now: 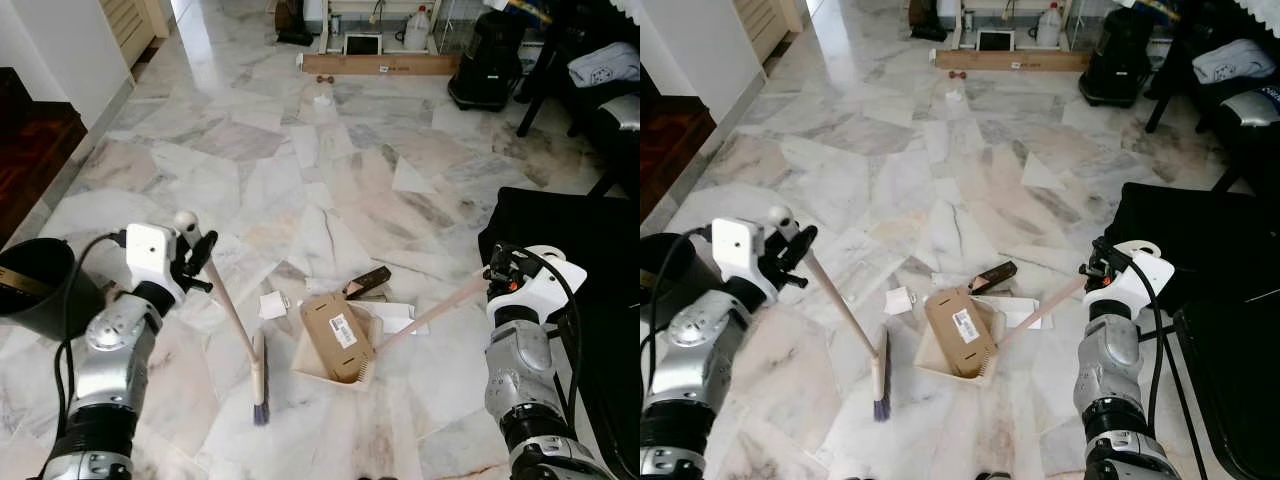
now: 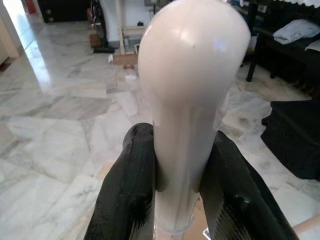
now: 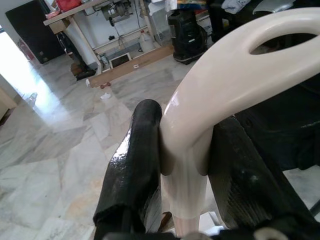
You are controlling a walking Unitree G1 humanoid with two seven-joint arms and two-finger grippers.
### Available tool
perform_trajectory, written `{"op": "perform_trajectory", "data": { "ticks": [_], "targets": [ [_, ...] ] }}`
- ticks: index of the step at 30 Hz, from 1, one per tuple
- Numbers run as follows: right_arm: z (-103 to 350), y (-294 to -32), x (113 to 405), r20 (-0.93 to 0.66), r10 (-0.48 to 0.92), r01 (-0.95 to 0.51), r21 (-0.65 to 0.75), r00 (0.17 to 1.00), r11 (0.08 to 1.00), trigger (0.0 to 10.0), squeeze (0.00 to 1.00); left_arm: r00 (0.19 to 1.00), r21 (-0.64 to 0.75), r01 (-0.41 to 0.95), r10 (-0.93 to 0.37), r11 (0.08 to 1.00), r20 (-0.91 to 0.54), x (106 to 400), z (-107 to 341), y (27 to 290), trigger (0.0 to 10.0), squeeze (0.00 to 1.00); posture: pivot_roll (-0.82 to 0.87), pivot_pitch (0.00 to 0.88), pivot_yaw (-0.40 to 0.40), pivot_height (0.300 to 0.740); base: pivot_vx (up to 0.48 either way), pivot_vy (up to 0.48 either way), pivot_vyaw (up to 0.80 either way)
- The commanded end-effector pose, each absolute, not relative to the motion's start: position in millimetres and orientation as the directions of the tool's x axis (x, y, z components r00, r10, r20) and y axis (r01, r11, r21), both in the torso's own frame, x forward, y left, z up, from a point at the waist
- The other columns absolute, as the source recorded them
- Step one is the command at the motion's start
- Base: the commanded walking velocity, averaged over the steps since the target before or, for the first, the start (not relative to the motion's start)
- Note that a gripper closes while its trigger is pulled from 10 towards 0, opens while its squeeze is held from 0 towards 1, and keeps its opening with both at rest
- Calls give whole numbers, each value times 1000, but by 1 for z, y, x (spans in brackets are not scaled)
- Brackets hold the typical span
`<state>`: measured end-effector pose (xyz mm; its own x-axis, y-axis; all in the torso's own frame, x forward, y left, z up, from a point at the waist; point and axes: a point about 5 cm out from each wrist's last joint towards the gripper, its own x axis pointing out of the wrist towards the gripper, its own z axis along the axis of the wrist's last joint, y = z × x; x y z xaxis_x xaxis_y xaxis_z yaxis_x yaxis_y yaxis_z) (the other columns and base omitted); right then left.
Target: Sweep floor
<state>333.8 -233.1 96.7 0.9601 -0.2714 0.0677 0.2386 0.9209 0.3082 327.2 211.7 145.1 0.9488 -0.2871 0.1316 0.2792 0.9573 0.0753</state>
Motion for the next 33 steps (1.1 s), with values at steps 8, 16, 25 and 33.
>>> {"op": "perform_trajectory", "data": {
  "ticks": [8,16,25,33],
  "targets": [
    [116,-229,342,144,-255,195,335,956,922,10000,0,950,94,258,-270,962,159,327,144,207,10000,0,37,80,29,740,0,0,0],
    [122,-222,347,164,-230,165,334,959,928,10000,0,950,101,223,-239,970,201,332,151,206,10000,0,36,54,23,740,0,0,0],
    [125,-221,350,174,-216,149,333,961,931,10000,0,940,155,227,-258,961,224,338,163,206,10000,0,33,20,26,740,0,0,0],
    [122,-216,352,160,-191,129,335,968,933,10000,0,941,168,211,-246,963,231,338,165,210,10000,0,41,1,17,740,0,0,0]
  ]
}}
